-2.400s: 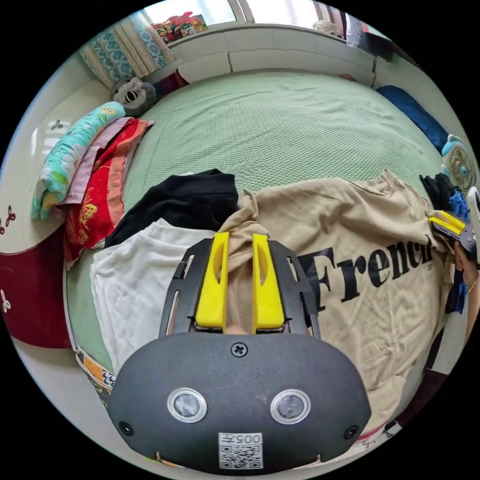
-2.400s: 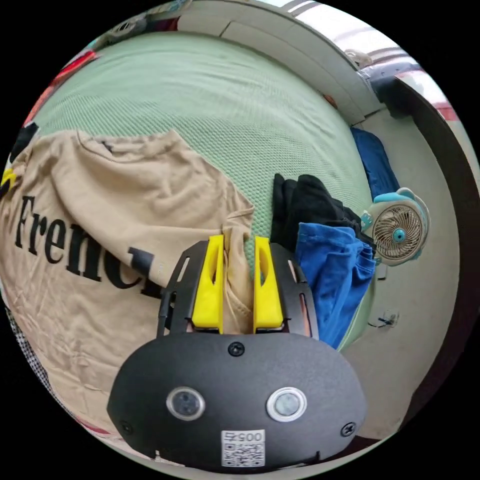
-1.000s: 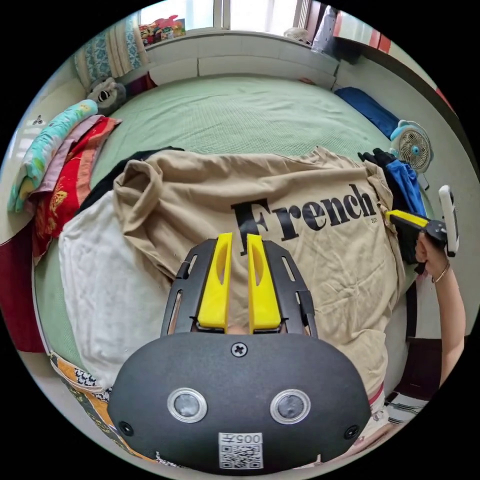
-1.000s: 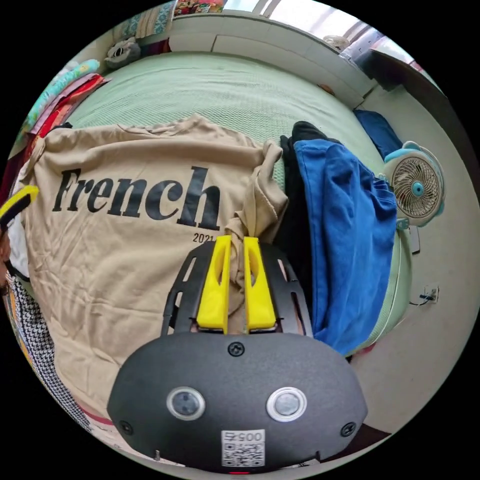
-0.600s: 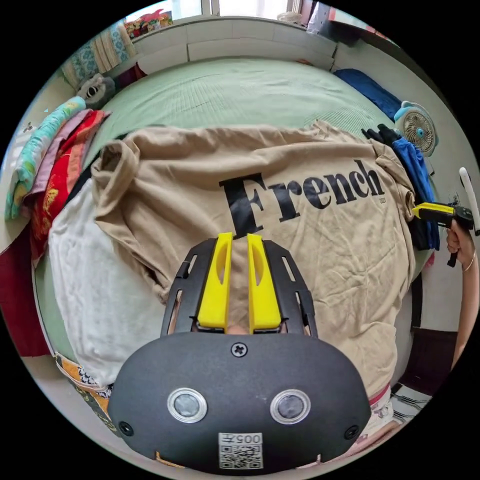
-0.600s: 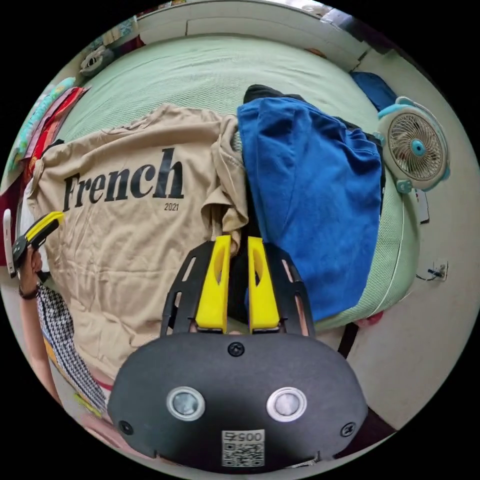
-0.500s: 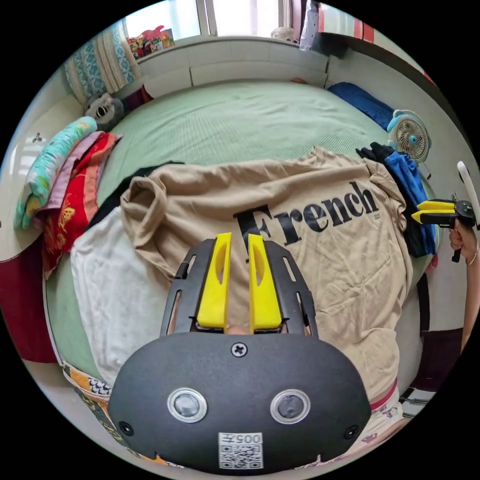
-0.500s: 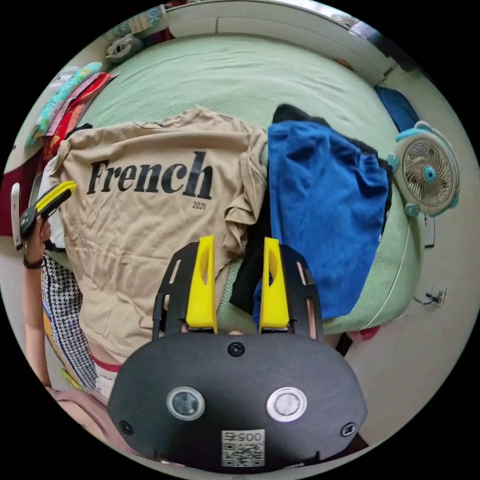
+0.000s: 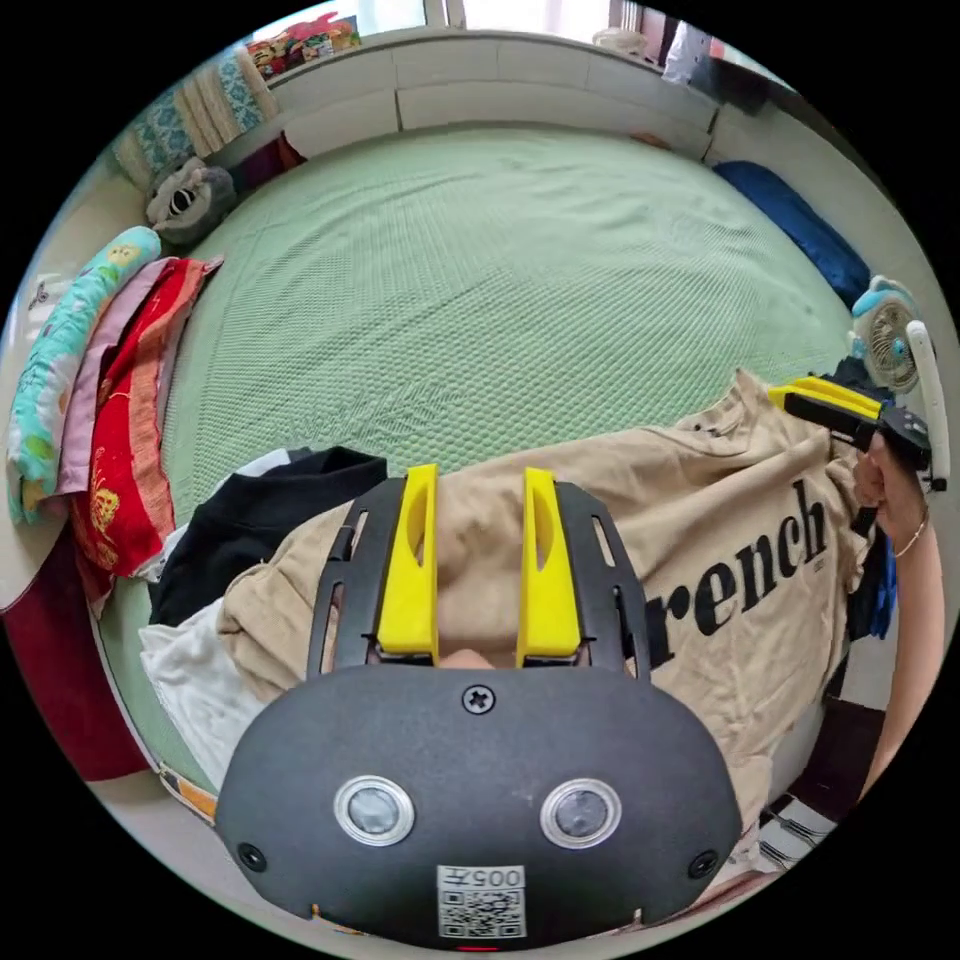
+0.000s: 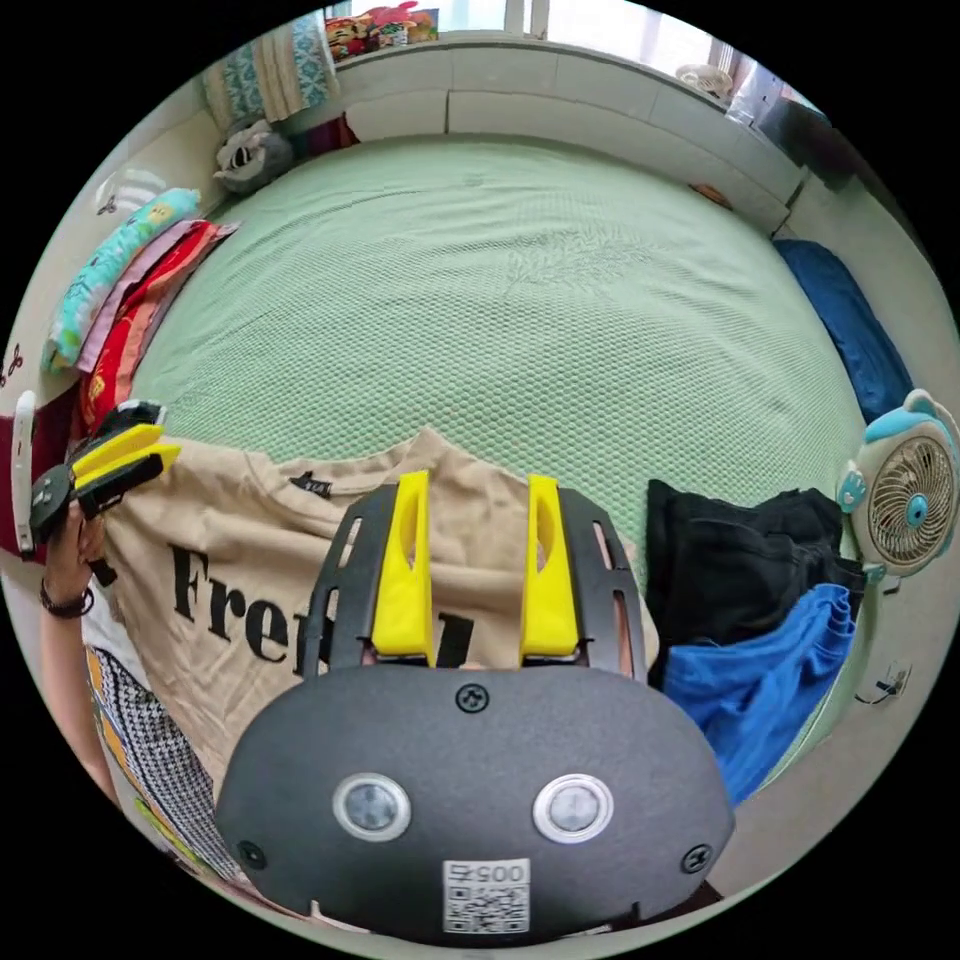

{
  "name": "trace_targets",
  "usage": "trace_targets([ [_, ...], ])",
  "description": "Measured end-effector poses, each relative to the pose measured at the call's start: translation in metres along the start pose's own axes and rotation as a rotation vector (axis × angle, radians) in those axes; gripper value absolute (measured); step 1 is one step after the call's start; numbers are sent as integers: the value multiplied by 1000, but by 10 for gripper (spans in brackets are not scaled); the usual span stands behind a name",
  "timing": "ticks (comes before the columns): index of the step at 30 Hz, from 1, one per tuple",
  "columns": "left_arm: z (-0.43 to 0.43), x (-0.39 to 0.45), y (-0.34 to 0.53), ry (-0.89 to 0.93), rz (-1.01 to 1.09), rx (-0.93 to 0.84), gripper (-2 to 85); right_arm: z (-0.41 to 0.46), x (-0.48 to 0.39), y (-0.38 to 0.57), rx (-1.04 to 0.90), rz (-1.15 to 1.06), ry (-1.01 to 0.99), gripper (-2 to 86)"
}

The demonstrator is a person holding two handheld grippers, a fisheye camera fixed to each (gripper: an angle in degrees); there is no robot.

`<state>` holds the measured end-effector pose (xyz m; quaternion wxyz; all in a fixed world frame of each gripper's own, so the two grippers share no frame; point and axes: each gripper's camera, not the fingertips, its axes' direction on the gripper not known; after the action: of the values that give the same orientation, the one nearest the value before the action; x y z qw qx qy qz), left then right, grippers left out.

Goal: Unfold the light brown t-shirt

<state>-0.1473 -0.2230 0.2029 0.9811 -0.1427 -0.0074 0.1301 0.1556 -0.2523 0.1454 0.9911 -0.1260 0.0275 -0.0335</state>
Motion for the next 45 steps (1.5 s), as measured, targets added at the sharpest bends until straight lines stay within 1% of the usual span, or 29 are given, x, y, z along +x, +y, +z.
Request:
trace_targets([
  [1,-2,4,8,-5,18,46,112,3,0,2,-5,-9,-1,112],
  [2,-6,7,16,10,39,79,94,1,-3,8,31,-41,0,102],
  [3,-7,8,18,10,45,86,85,-2,-4,13,43,-56,-4,93],
  [4,-12,8,22,5,46,99,50,-4,-5,15,48,-63,-8,64],
  [5,-17,7,24,-8,36,118,29,-9,-7,17,67,-59,-15,5],
  [7,-25,4,22,-44,4,144,21,-18,-9,17,115,-39,-12,-9],
  [10,-29,-7,15,15,-73,118,16,-32,-6,10,197,54,23,-13],
  [11,-30,-9,16,37,-93,106,17,-32,-6,9,184,76,20,-11],
  [12,-32,-10,18,52,-94,110,18,-27,-6,9,130,85,14,-9],
  [14,-51,-16,34,83,-116,143,23,-28,-6,17,93,95,37,6],
  [15,-59,-18,40,73,-135,164,25,-39,-6,30,141,87,49,21],
  [17,-104,-23,70,52,-184,275,23,-61,-6,54,211,69,47,41],
  [19,-142,-21,95,24,-172,331,16,-87,-10,84,275,41,126,57],
  [21,-177,-14,124,-18,-171,355,11,-124,-19,134,345,12,234,57],
  [22,-197,-7,147,-11,-167,362,5,-133,-22,147,356,2,242,53],
  [23,-213,2,172,14,-160,364,1,-150,-29,176,365,-29,237,44],
  [25,-232,20,216,59,-136,359,-3,-173,-39,222,378,-13,203,26],
  [27,-241,40,262,100,-134,344,-5,-192,-59,286,364,-38,89,-1],
  [29,-243,66,322,131,-170,284,-6,-198,-77,331,358,-42,40,-7],
  [31,-245,83,364,166,-181,265,-6,-197,-95,373,349,-23,15,-9],
  [33,-246,93,402,216,-240,279,-6,-188,-118,417,271,34,-62,-10],
  [35,-242,107,438,241,-307,288,-6,-179,-134,440,217,90,-62,-10],
  [38,-230,129,456,154,-339,235,-6,-177,-155,473,241,113,-72,-10],
  [40,-223,141,460,134,-342,194,-7,-177,-161,486,243,144,-54,-10],
  [45,-217,171,467,69,-293,137,-7,-162,-167,516,203,175,8,-10],
])
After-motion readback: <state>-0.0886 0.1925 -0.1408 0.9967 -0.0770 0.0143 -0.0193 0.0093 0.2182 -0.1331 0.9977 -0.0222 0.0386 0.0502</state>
